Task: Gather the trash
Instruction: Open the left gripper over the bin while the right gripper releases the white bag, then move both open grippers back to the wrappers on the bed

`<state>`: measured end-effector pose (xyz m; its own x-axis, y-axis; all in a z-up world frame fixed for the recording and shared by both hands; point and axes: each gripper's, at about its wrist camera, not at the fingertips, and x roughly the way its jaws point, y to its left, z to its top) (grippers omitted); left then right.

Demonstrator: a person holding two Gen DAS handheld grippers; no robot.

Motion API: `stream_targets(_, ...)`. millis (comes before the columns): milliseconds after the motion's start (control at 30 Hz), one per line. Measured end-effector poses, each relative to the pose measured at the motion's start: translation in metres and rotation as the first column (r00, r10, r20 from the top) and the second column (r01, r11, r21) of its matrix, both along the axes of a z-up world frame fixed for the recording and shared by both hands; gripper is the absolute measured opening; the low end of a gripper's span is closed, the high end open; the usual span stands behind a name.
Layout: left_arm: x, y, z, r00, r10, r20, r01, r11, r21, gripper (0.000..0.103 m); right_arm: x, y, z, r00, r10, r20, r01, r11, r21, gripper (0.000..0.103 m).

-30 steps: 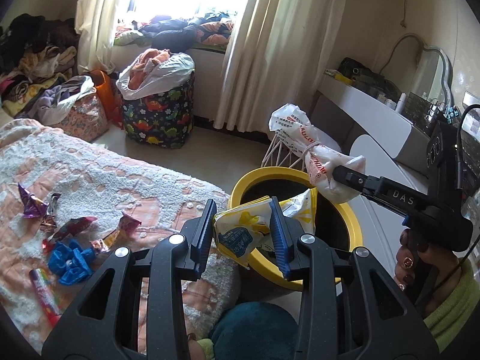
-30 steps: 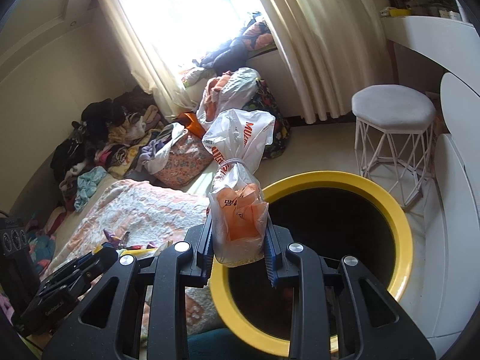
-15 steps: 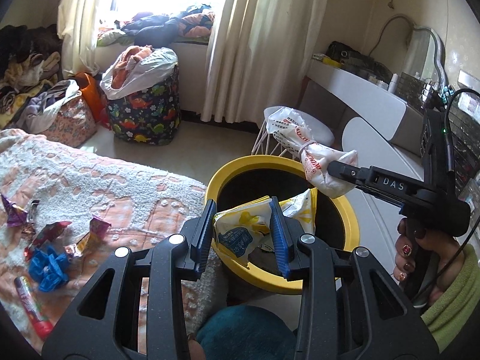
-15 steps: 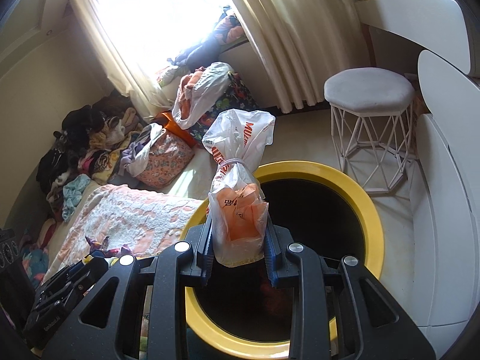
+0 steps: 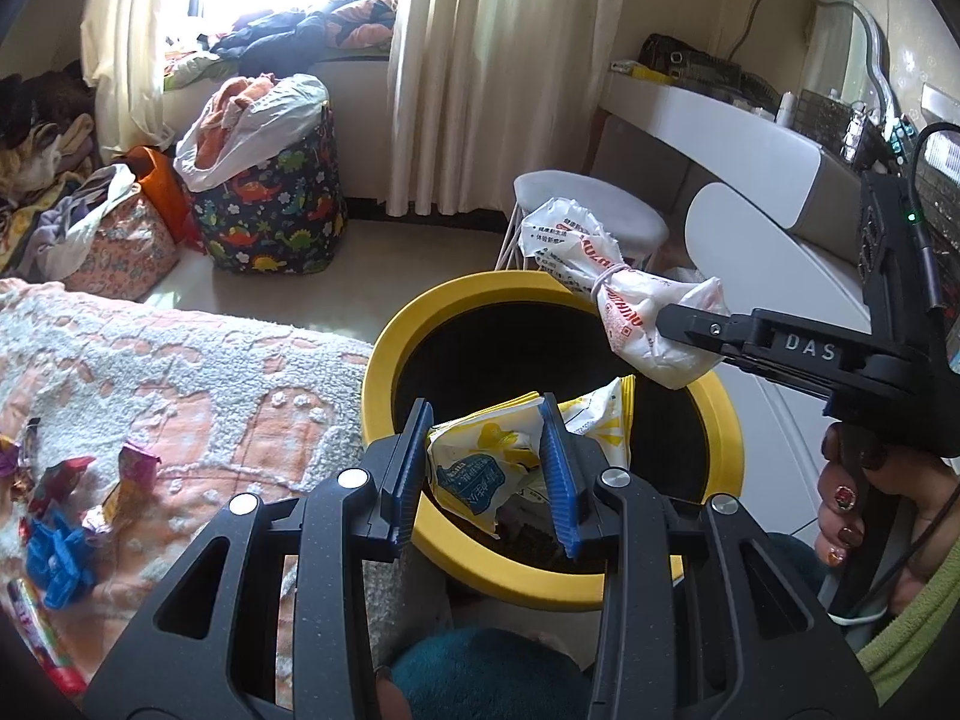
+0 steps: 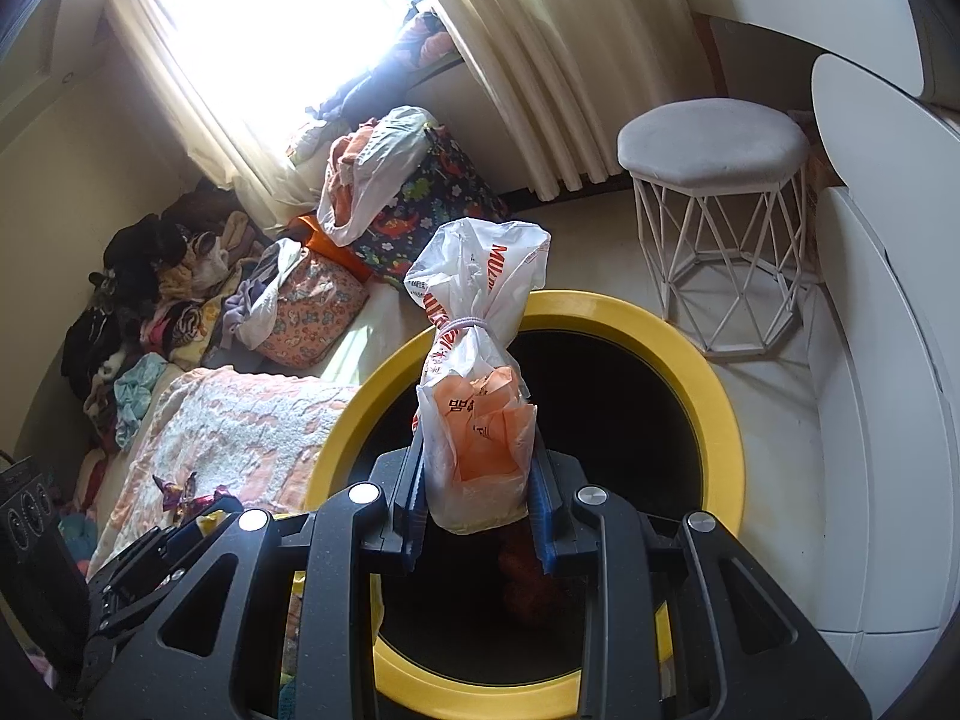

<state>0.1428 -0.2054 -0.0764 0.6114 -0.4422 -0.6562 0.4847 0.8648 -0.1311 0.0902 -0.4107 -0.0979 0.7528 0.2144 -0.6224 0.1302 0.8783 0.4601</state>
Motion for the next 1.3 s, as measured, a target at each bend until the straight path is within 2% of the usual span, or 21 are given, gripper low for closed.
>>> stream_targets(133,0.008,-0.005,-0.011,1.000,-0.001,-0.026,0.001,1.000,0.014,0.029,0.002,-0.004,-0.005,1.000,-0.002,-0.017,0.002,1.000,0.017,0.029)
stream_targets(200,0.011,-0.006,-0.014,0.999,0.002,-0.032,-0.001,1.000,0.017,0.029,0.002,-0.007,-0.006,1.000,-0.010,-0.020,0.011,1.000,0.027,0.037)
stream_targets(233,0.013,-0.004,-0.015,0.999,0.010,-0.035,-0.009,1.000,0.010,0.031,0.002,-0.009,-0.006,1.000,-0.019,-0.021,0.020,0.999,0.036,0.045)
stream_targets(267,0.013,-0.001,-0.015,0.999,0.017,-0.039,-0.017,1.000,0.001,0.040,0.002,-0.011,-0.006,1.000,-0.022,-0.020,0.023,0.999,0.043,0.050)
stream_targets(300,0.013,0.002,-0.015,0.999,0.027,-0.040,-0.027,1.000,-0.009,0.048,0.002,-0.012,-0.007,0.999,-0.027,-0.018,0.027,0.999,0.047,0.051)
stream_targets(333,0.013,0.006,-0.014,0.999,0.037,-0.038,-0.038,0.999,-0.018,0.064,0.002,-0.012,-0.007,0.999,-0.036,-0.017,0.036,0.998,0.043,0.053)
stream_targets(367,0.013,0.009,-0.014,0.998,0.044,-0.039,-0.045,0.999,-0.026,0.076,0.002,-0.012,-0.007,0.999,-0.042,-0.016,0.043,0.998,0.037,0.056)
stream_targets(433,0.012,0.015,-0.012,0.998,0.053,-0.045,-0.056,0.997,-0.054,0.082,0.003,-0.011,-0.006,0.999,-0.047,-0.006,0.047,0.999,0.028,0.066)
stream_targets(467,0.010,0.016,-0.012,0.997,0.061,-0.050,-0.064,0.996,-0.060,0.090,0.003,-0.010,-0.006,0.999,-0.046,-0.004,0.047,0.999,0.020,0.067)
stream_targets(500,0.009,0.019,-0.012,0.996,0.072,-0.050,-0.075,0.995,-0.063,0.092,0.003,-0.009,-0.005,0.999,-0.046,-0.002,0.046,0.999,0.010,0.068)
stream_targets(667,0.001,0.031,-0.011,0.992,0.119,-0.052,-0.122,0.990,-0.071,0.092,0.003,-0.001,0.001,0.999,-0.036,0.032,0.036,0.999,-0.015,0.074)
stream_targets(833,-0.007,0.043,-0.003,0.988,0.152,-0.014,-0.153,0.986,-0.066,0.092,0.001,0.009,0.011,0.997,-0.024,0.079,0.026,1.000,-0.016,0.080)
stream_targets(1133,-0.012,0.065,0.012,0.979,0.204,0.028,-0.200,0.975,-0.092,0.092,0.000,0.035,0.028,0.988,0.030,0.152,-0.022,0.998,-0.059,0.083)
stream_targets(1300,-0.015,0.077,0.018,0.970,0.237,0.049,-0.231,0.967,-0.102,0.092,-0.001,0.040,0.032,0.984,0.044,0.175,-0.037,0.998,-0.043,0.084)
